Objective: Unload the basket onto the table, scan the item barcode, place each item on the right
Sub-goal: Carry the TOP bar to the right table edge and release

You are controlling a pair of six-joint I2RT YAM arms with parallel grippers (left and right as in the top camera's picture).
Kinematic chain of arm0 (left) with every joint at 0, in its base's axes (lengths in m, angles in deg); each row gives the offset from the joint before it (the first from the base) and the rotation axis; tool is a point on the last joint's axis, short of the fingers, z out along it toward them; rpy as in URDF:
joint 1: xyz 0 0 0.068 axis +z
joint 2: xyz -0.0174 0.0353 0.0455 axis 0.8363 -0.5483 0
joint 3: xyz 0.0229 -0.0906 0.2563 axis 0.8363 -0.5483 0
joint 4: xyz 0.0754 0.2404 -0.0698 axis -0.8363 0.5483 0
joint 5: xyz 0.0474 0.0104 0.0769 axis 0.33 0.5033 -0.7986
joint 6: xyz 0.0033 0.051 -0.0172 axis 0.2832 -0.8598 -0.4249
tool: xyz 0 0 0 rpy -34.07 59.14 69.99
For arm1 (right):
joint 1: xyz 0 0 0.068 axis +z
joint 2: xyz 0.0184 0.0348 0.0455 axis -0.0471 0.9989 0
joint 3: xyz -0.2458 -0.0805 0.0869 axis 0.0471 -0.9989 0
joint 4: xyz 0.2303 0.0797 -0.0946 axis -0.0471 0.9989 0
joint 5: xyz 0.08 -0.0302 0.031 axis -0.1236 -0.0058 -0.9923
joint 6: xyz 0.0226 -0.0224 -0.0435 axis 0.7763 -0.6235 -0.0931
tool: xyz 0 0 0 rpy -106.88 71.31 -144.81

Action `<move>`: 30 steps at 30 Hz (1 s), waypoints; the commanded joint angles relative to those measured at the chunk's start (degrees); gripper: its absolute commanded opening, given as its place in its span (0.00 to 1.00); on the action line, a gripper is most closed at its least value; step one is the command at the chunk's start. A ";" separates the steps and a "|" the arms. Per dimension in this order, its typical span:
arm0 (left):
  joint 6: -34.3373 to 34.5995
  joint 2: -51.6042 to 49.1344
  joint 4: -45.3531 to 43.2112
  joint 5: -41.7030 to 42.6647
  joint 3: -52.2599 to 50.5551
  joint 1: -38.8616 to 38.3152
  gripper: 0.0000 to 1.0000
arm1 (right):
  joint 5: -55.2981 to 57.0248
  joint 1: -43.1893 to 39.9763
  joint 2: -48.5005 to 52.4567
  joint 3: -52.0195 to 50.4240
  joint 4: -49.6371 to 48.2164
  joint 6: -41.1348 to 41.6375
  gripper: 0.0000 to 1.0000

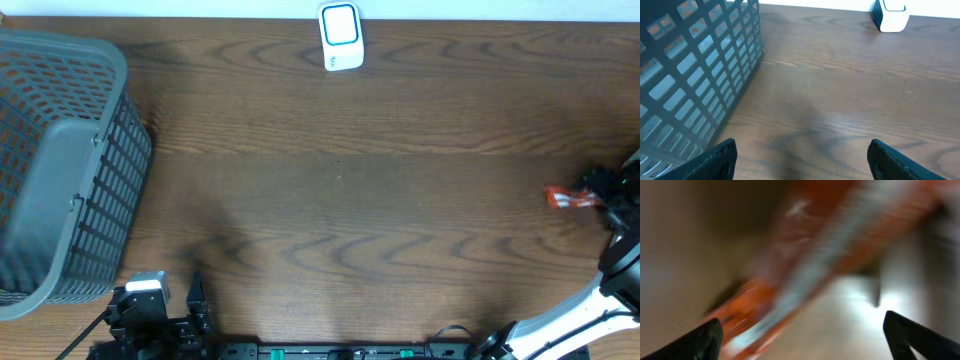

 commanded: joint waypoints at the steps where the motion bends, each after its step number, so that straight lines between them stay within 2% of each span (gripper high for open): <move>1: 0.04 0.35 0.04 0.35 0.13 -0.20 0.84 | -25.70 1.86 -3.45 4.35 0.11 -7.30 0.99; 8: 0.04 0.35 0.04 0.35 0.13 -0.20 0.84 | -37.27 7.76 -18.23 5.49 -10.25 -9.09 0.99; 12: 0.04 0.35 0.04 0.35 0.13 -0.20 0.84 | -37.77 12.24 -29.49 5.57 -17.66 -8.46 0.99; 15: 0.04 0.35 0.04 0.35 0.13 -0.20 0.84 | -37.79 15.17 -38.45 5.57 -18.05 -8.37 0.99; 18: 0.04 0.35 0.02 0.35 0.13 -0.20 0.84 | -37.81 17.14 -46.03 5.57 -14.84 -5.99 0.99; 24: 0.04 0.37 0.04 0.35 0.13 -0.20 0.84 | -37.79 18.58 -59.12 5.57 -1.88 -0.37 0.99; 30: 0.04 0.35 0.04 0.35 0.13 -0.20 0.84 | -36.00 18.56 -71.36 5.55 9.77 -3.17 0.99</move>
